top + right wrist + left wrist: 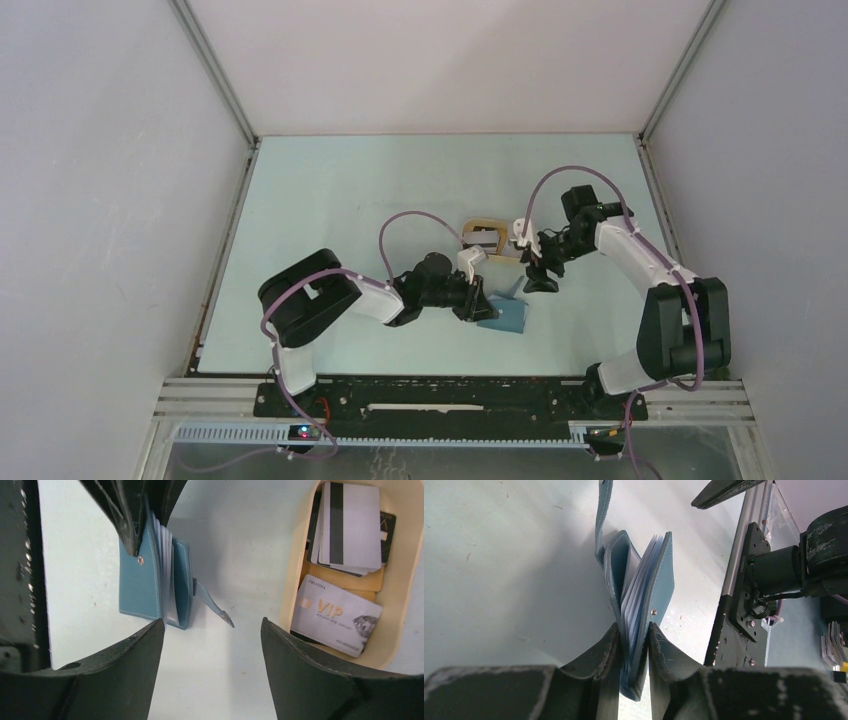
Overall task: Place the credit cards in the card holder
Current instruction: Reset both arms
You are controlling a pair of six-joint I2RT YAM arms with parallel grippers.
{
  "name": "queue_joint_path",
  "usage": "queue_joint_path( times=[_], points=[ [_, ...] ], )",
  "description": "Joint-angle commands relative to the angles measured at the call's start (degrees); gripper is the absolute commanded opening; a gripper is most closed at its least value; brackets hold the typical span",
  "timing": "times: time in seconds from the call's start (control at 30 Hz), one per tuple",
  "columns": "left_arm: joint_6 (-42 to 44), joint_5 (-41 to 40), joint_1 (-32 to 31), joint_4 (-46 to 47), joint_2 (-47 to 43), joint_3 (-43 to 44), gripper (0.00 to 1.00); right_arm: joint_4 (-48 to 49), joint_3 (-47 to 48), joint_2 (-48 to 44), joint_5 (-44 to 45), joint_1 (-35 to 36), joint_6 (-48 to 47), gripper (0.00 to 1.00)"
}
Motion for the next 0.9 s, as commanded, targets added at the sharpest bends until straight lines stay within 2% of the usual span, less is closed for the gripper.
queue_joint_path(
  times=[0.0,0.13,0.27,0.67,0.87],
  points=[
    [2.0,0.9,-0.5,-2.3,0.6,1.6,0.16,-3.6,1.6,-0.5,1.7,-0.1,-17.6,0.8],
    [2.0,0.8,-0.5,-2.3,0.5,1.6,0.16,-3.6,3.5,3.0,3.4,0.2,-19.2,0.79],
    [1.9,0.8,-0.4,-2.3,0.6,1.7,0.16,-4.1,4.8,6.3,4.8,0.7,-19.2,0.74],
    [1.9,1.0,-0.4,-2.2,0.7,1.6,0.16,-6.5,7.3,10.1,7.0,2.9,-19.0,0.45],
    [1.7,1.0,-0.3,-2.2,0.8,1.7,0.16,-8.0,7.7,10.3,6.9,2.9,-20.1,0.39]
  ],
)
